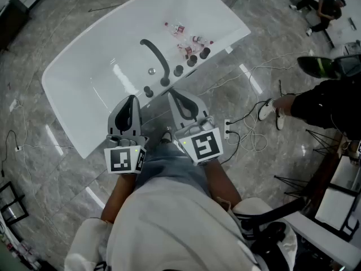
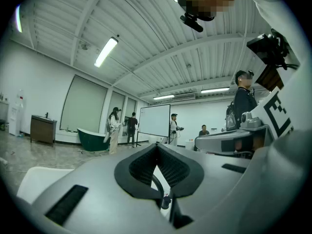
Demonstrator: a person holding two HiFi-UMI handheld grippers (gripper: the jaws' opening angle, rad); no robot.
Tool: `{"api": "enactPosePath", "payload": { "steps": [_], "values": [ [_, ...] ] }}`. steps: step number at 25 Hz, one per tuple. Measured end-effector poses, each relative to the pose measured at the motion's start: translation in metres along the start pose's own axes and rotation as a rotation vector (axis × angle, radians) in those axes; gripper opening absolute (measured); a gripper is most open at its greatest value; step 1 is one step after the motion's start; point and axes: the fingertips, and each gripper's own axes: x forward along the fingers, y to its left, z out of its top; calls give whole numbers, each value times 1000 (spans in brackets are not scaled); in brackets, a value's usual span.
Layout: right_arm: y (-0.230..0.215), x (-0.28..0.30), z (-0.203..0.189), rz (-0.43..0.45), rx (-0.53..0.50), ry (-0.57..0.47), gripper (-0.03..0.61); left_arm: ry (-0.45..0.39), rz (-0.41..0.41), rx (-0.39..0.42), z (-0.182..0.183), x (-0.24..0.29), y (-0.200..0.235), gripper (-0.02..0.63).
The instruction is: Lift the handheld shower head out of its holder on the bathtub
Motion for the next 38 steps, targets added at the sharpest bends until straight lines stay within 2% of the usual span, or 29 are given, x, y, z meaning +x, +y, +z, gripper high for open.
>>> {"api": "enactPosePath", "payload": {
  "steps": [4,12,15,18,19,20,22,26,30,34,36,38],
  "values": [
    [11,3,0,13,56,12,17,22,3,14,-2,-4,8,18],
    [13,23,-34,16,67,56,18,41,2,26,-29,10,24,18],
    [19,43,-72,23,71,73,20,48,-7,22,-46,12,29,18],
    [29,68,-129,50,86,148,21,63,-5,17,-65,16,36,20],
    [33,76,-150,62,94,184,50,70,-3,15,-70,16,38,20],
    [37,83,-171,71,102,219,177,77,-1,11,-75,16,41,20],
    [41,98,-209,62,111,278,202,85,2,5,-86,17,47,18],
    [36,130,-284,-9,104,365,219,94,24,-13,-107,18,65,20],
    [25,165,-335,-60,81,416,221,97,46,-17,-130,27,85,20],
    [14,191,-362,-108,24,446,216,107,56,-22,-152,39,103,20],
    [11,200,-366,-109,-5,452,146,109,53,-27,-159,48,110,19],
    [12,207,-369,-104,-12,453,144,113,47,-29,-164,56,116,20]
  ]
}}
